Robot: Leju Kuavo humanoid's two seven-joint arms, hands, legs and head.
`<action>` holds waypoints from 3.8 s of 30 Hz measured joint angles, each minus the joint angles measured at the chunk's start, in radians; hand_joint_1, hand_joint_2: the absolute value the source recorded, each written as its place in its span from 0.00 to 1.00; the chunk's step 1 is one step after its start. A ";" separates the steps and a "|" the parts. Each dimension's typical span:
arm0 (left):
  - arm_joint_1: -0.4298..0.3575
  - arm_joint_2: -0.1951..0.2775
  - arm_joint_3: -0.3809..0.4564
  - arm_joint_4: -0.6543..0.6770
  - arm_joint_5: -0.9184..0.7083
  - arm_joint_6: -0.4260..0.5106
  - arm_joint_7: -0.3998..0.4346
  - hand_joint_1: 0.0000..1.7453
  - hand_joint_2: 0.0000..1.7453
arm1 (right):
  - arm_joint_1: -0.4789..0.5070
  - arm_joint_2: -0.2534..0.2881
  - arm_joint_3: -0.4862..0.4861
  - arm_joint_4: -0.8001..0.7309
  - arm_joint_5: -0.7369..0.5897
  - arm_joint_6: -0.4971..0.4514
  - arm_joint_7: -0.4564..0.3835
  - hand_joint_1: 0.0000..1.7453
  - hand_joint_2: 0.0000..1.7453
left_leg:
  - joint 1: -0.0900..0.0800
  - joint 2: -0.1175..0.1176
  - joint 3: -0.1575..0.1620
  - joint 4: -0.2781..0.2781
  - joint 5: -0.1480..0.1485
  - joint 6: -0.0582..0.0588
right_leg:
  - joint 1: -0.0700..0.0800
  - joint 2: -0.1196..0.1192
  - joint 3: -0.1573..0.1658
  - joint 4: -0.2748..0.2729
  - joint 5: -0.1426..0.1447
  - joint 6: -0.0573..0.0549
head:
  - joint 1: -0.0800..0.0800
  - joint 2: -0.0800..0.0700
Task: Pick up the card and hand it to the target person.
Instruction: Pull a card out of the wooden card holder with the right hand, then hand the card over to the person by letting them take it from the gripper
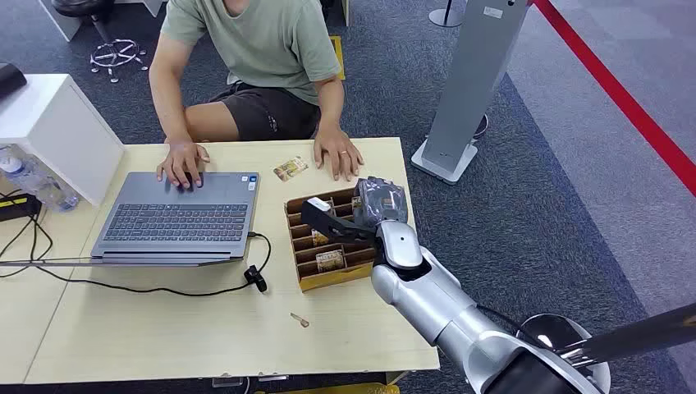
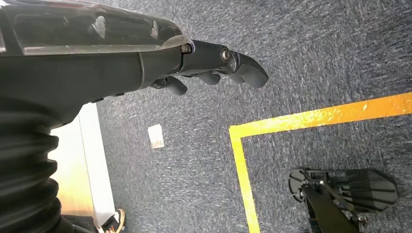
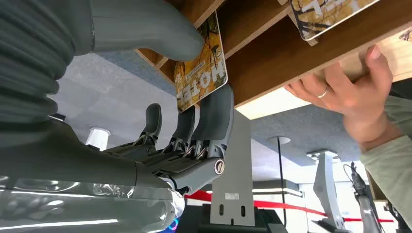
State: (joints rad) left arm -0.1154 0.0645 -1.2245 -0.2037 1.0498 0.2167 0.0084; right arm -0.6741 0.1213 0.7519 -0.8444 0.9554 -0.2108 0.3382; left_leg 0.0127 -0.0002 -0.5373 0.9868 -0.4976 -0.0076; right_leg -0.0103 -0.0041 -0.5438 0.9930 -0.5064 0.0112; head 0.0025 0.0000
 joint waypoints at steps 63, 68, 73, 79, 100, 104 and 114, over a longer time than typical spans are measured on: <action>-0.014 0.000 -0.002 0.000 -0.030 0.003 0.001 0.00 1.00 | -0.164 0.012 0.001 -0.043 -0.333 0.008 -0.197 0.82 1.00 | 0.000 0.000 0.000 0.000 0.001 0.000 | 0.000 0.000 0.000 0.000 0.001 -0.001 | 0.000 0.000; -0.020 0.000 -0.003 0.000 -0.031 0.001 0.003 0.00 1.00 | -0.228 0.031 0.004 0.060 -0.379 -0.012 -0.234 0.82 1.00 | 0.000 0.000 -0.001 0.000 0.001 0.000 | 0.000 0.000 -0.001 0.000 0.001 -0.001 | 0.000 0.000; -0.024 0.000 -0.006 0.000 -0.032 -0.002 0.002 0.00 1.00 | -0.271 0.059 0.008 0.170 -0.367 -0.048 -0.238 0.82 1.00 | 0.000 0.000 -0.001 0.000 0.001 0.000 | 0.000 0.000 -0.001 0.000 0.001 -0.001 | 0.000 0.000; -0.023 0.000 -0.017 0.000 -0.031 -0.002 0.002 0.00 1.00 | -0.298 0.092 0.021 0.269 -0.326 -0.097 -0.223 0.82 1.00 | 0.000 0.000 -0.001 0.000 0.001 0.000 | 0.000 0.000 -0.001 0.000 0.001 -0.001 | 0.000 0.000; -0.014 0.000 -0.028 0.000 -0.004 0.009 0.000 0.00 1.00 | -0.306 0.111 0.024 0.305 -0.454 -0.175 -0.359 0.00 1.00 | 0.000 0.000 -0.001 0.000 0.001 0.000 | 0.000 0.000 -0.001 0.000 0.001 -0.001 | 0.000 0.000; -0.007 0.000 -0.028 0.000 0.014 0.022 0.001 0.00 1.00 | -0.218 0.085 0.000 0.197 -0.658 -0.159 -0.444 0.00 1.00 | 0.000 0.000 -0.001 0.000 0.001 0.000 | 0.000 0.000 -0.002 0.000 0.001 -0.001 | 0.000 0.000; 0.005 0.001 -0.028 0.000 0.028 0.025 0.017 0.00 1.00 | 0.141 -0.058 -0.101 -0.188 -1.070 -0.068 -0.665 0.00 1.00 | 0.000 0.000 -0.001 0.001 0.000 0.000 | 0.000 0.000 -0.001 -0.001 0.001 -0.001 | 0.001 0.000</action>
State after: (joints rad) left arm -0.1101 0.0650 -1.2524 -0.2037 1.0779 0.2416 0.0252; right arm -0.5335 0.0637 0.6508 -1.0328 -0.1145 -0.2792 -0.3265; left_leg 0.0126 -0.0004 -0.5379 0.9874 -0.4974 -0.0072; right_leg -0.0103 -0.0045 -0.5452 0.9917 -0.5054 0.0104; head 0.0032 0.0000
